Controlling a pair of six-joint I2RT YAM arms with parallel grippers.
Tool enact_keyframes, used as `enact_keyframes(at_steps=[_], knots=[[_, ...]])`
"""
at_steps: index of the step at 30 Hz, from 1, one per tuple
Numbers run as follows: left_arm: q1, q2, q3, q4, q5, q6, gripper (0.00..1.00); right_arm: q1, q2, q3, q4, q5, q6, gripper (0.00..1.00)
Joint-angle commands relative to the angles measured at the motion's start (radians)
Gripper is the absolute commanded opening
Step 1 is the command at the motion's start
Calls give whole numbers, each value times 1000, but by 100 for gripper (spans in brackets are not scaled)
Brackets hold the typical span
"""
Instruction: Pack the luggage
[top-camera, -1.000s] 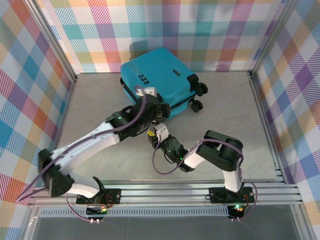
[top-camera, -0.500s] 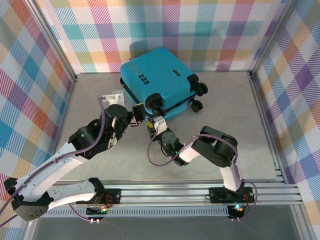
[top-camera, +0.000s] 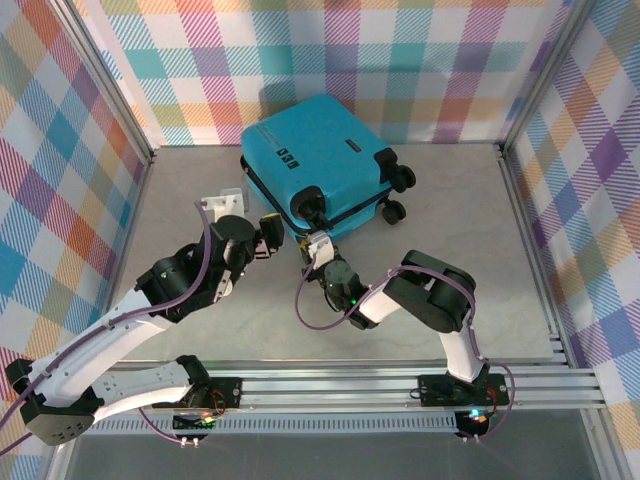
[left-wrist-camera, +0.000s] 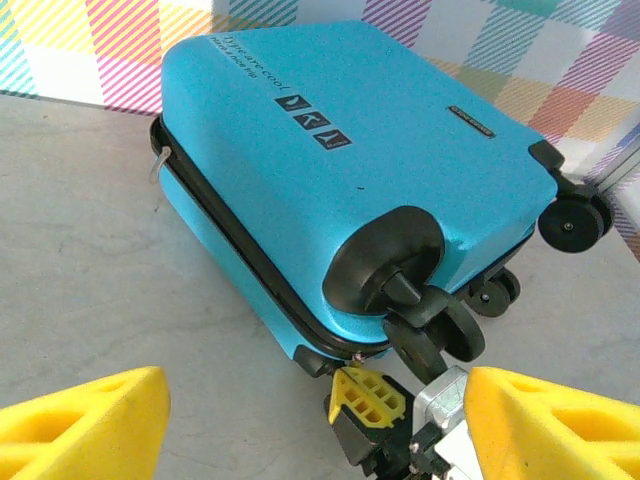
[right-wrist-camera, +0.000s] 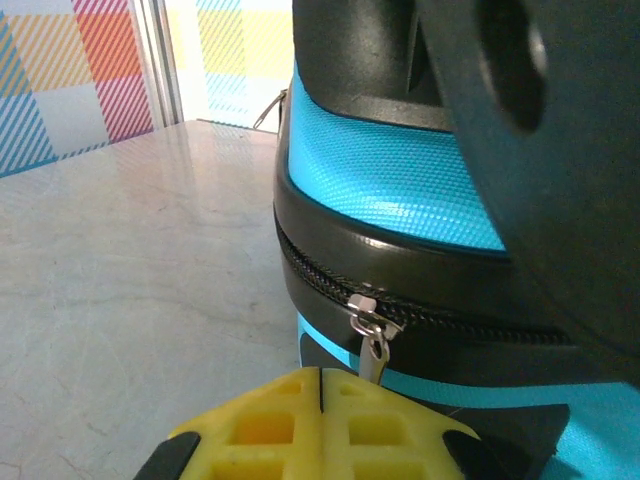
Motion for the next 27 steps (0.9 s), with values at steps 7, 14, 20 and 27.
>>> enact_keyframes(at_steps=[7,14,20,27], knots=[[-7,-20,-18,-21,-27,-11,77,-39,-61,-50,-36,5,14,0],[-7,141,71,12,96,120,77,-51,-101,-92,-38,-29,0,0],[-6,341,230,25,119,213,79,-54,-107,-123,17,-112,-26,3],[-4,583,465,-22,221,273,79,-54,-88,-142,76,-161,-20,23]])
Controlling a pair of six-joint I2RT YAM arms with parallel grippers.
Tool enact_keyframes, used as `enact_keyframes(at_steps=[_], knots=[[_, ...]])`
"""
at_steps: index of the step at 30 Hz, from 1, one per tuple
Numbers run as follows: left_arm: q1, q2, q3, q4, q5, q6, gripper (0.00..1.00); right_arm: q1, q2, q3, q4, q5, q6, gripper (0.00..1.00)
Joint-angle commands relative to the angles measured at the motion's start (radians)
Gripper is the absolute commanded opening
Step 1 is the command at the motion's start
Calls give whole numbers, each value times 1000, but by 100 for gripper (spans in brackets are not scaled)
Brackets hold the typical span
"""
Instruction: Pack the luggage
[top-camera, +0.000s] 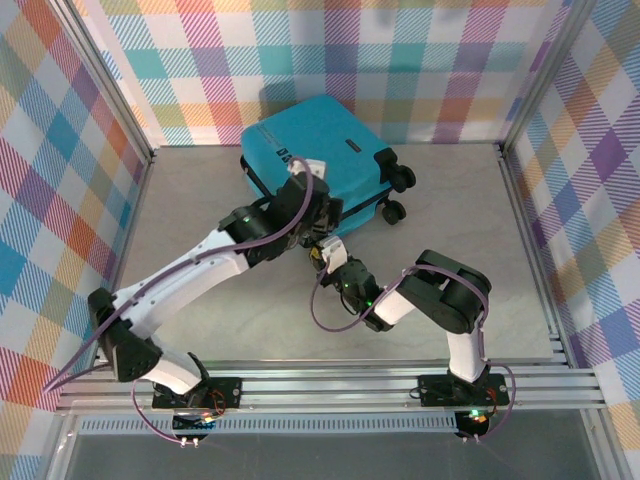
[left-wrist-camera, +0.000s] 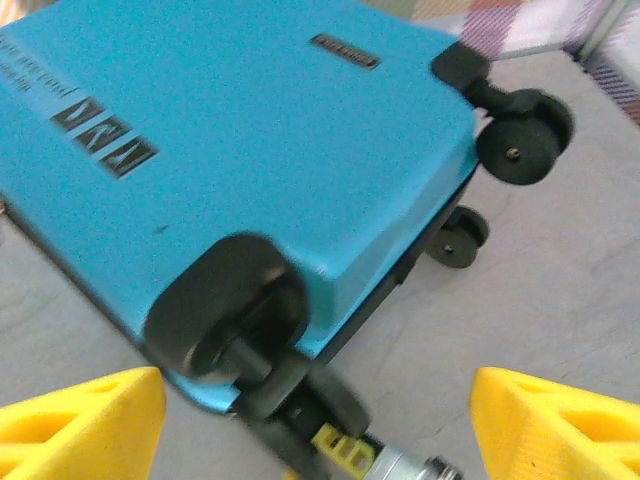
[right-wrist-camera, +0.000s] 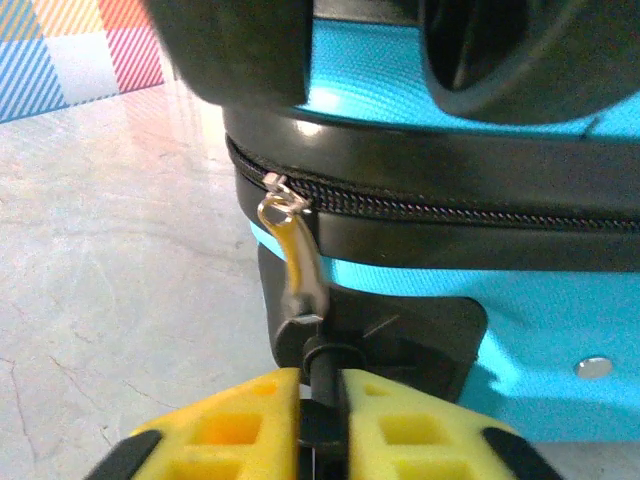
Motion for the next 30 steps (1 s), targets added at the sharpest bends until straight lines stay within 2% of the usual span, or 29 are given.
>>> enact_keyframes(at_steps=[1,11,22,30], knots=[[-4,78,80,-19,79,57,79,-2,-8,-5,80,-47,-2,24],[15,302,270,-42,166,72,79,-2,27,59,88,-37,1,30],[51,360,265,-24,204,47,78,-2,52,123,61,-16,1,34],[77,364,242,-21,208,31,78,-3,66,150,31,-13,4,8]])
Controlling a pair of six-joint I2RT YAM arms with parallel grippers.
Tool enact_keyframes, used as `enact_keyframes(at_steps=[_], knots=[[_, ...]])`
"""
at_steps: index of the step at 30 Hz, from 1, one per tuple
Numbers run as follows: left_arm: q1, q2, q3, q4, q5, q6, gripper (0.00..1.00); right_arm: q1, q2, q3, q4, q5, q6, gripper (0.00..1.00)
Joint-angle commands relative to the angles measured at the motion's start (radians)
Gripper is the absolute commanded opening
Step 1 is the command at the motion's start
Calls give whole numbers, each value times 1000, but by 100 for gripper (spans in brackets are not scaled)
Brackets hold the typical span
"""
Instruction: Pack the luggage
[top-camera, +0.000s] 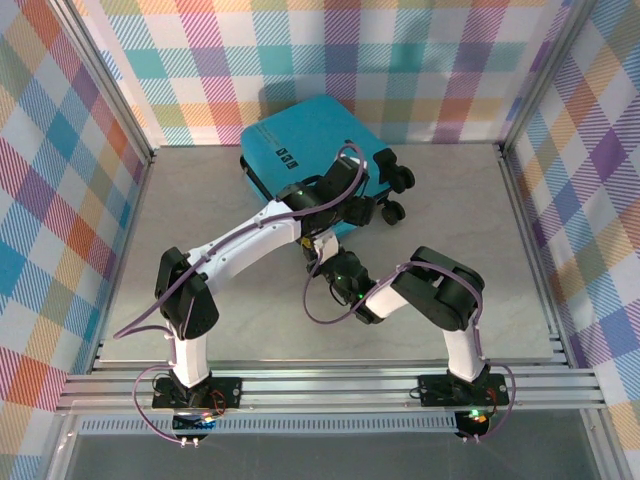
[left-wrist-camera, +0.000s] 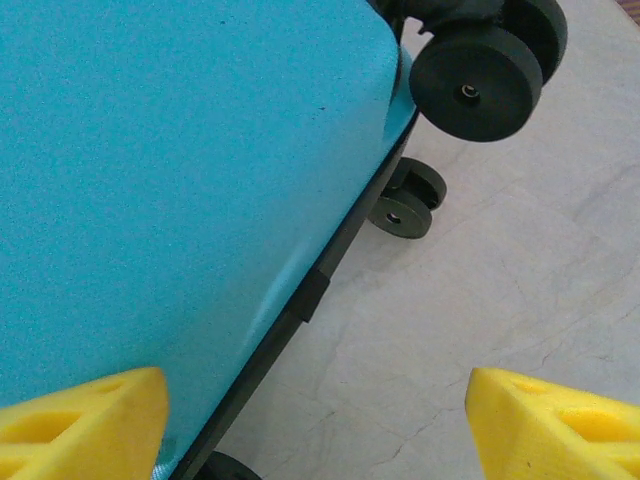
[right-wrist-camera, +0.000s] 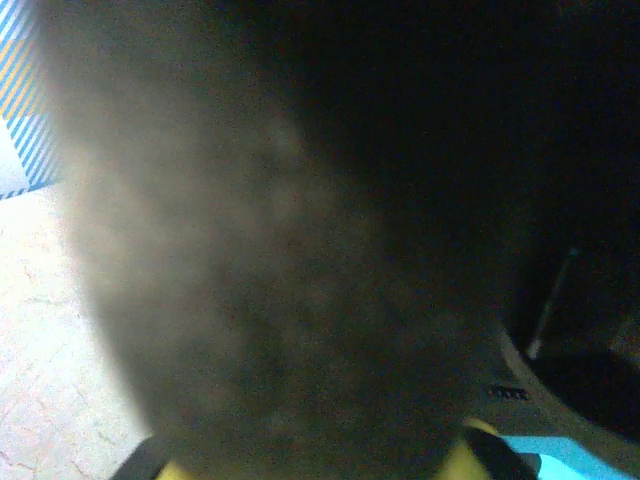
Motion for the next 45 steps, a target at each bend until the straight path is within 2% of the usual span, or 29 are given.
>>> enact_keyframes(at_steps=[1,6,14,24,45], knots=[[21,7,-8,5,13,-22,78,-3,19,32,14,4,1,6],[34,7,-41,2,5,-44,76,-6,4,15,5,13,1,0],[50,17,-109,-1,-10,-73,74,-24,-27,-12,-21,35,21,0],[91,17,-196,3,-23,-96,72,-44,-84,-30,-106,127,65,0],[128,63,-229,3,-23,-95,68,-135,-169,-84,-229,125,171,0]])
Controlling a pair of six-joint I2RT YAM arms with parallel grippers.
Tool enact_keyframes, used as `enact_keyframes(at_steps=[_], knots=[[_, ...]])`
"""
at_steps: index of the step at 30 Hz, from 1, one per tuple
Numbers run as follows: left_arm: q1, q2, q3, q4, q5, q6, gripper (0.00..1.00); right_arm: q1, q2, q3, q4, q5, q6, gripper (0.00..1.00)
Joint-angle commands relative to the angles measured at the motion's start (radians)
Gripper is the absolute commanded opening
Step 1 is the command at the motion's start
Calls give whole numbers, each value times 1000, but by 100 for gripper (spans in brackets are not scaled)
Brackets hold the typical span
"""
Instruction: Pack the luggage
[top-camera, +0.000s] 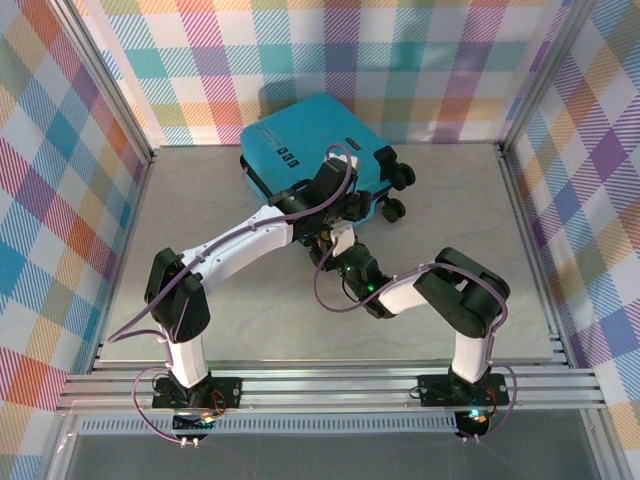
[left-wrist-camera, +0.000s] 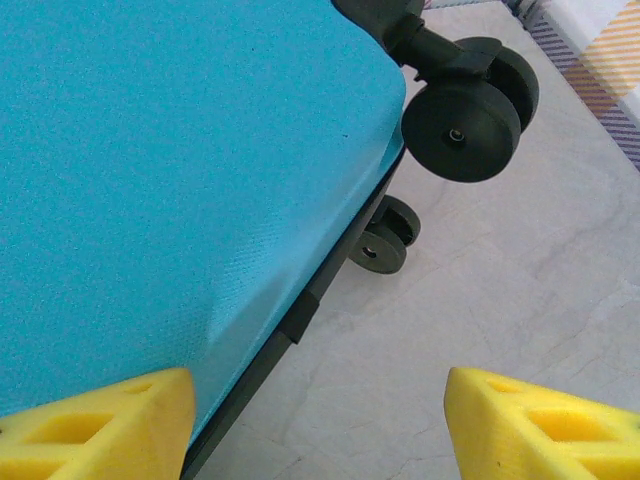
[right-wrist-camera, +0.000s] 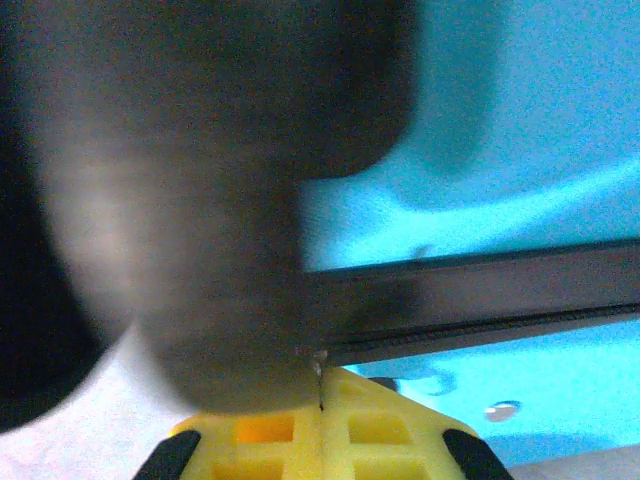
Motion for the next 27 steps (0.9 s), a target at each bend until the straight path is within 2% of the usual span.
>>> enact_keyframes(at_steps=[1,8,16,27], knots=[[87,112,-82,-200,-79,-30,68,-54,-31,-32,-25,91,46,0],[94,117,-104,-197,-75,-30,67,-98,-64,-34,-92,87,53,0],[108,97,-162,-196,-91,-28,66,-192,-112,-50,-159,73,72,0],[122,7,-266,-187,-109,-32,66,-298,-146,28,-397,-9,175,0]])
